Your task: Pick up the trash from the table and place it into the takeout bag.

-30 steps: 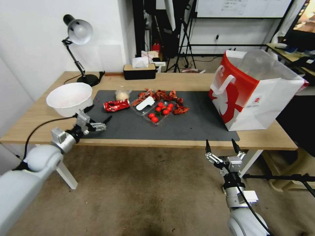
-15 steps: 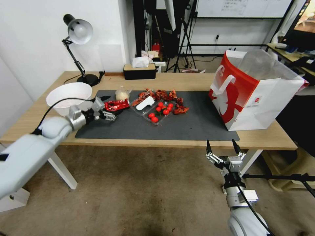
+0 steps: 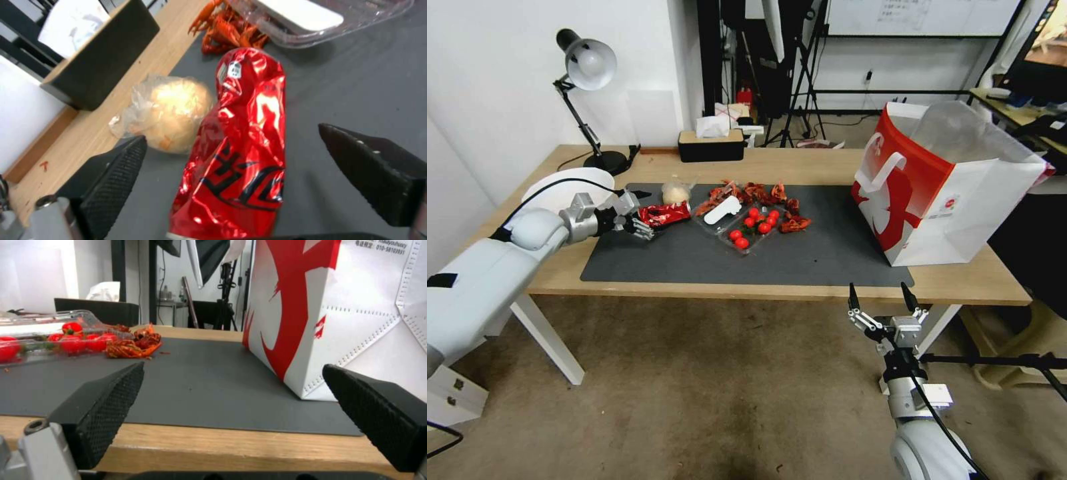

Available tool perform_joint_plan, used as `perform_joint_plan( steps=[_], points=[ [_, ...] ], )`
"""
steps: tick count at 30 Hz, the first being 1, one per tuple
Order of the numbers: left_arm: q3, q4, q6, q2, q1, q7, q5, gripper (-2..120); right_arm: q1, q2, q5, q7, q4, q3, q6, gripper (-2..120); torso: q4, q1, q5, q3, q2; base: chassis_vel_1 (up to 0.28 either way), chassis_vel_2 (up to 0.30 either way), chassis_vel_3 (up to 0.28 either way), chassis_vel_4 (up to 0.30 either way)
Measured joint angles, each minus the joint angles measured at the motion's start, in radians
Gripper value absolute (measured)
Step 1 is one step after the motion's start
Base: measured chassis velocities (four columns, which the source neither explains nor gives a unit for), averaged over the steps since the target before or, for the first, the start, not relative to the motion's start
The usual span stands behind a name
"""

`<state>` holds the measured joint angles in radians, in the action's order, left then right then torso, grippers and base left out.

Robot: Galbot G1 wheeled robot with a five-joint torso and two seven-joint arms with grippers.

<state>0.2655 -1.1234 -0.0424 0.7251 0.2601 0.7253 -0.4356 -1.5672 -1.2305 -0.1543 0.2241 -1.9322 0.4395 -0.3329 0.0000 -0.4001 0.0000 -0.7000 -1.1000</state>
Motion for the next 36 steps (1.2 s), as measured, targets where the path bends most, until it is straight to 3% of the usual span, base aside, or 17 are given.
perform_joint_plan(
  steps=[15, 20, 23, 27, 36],
  points=[
    [0.016, 0.083, 0.031, 0.028, -0.054, 0.081, 0.074, 86, 0.001, -0.002, -0.001, 0.001, 0.005, 0.001, 0.000, 100, 0.0000, 0.000, 0.0000, 0.000, 0.000, 0.000, 0.000, 0.000, 0.000],
    [0.021, 0.093, 0.031, 0.028, -0.059, 0.094, 0.080, 75, 0.002, -0.002, -0.001, 0.002, 0.006, 0.002, 0.000, 100, 0.0000, 0.000, 0.0000, 0.000, 0.000, 0.000, 0.000, 0.000, 0.000],
    [0.021, 0.098, 0.030, 0.028, -0.059, 0.102, 0.083, 59, 0.001, -0.003, -0.001, 0.002, 0.006, 0.001, -0.001, 100, 0.0001, 0.000, 0.0001, 0.000, 0.000, 0.000, 0.000, 0.000, 0.000],
    [0.018, 0.103, 0.028, 0.026, -0.060, 0.115, 0.085, 50, 0.000, -0.003, -0.001, 0.002, 0.006, 0.001, -0.001, 100, 0.0000, 0.000, 0.0002, 0.000, 0.000, 0.000, 0.000, 0.000, 0.000],
    [0.012, 0.091, 0.027, 0.018, -0.055, 0.125, 0.087, 47, 0.000, -0.004, -0.001, 0.003, 0.006, 0.001, -0.002, 100, 0.0000, 0.000, -0.0001, 0.000, 0.000, 0.000, 0.000, 0.000, 0.000]
  ],
)
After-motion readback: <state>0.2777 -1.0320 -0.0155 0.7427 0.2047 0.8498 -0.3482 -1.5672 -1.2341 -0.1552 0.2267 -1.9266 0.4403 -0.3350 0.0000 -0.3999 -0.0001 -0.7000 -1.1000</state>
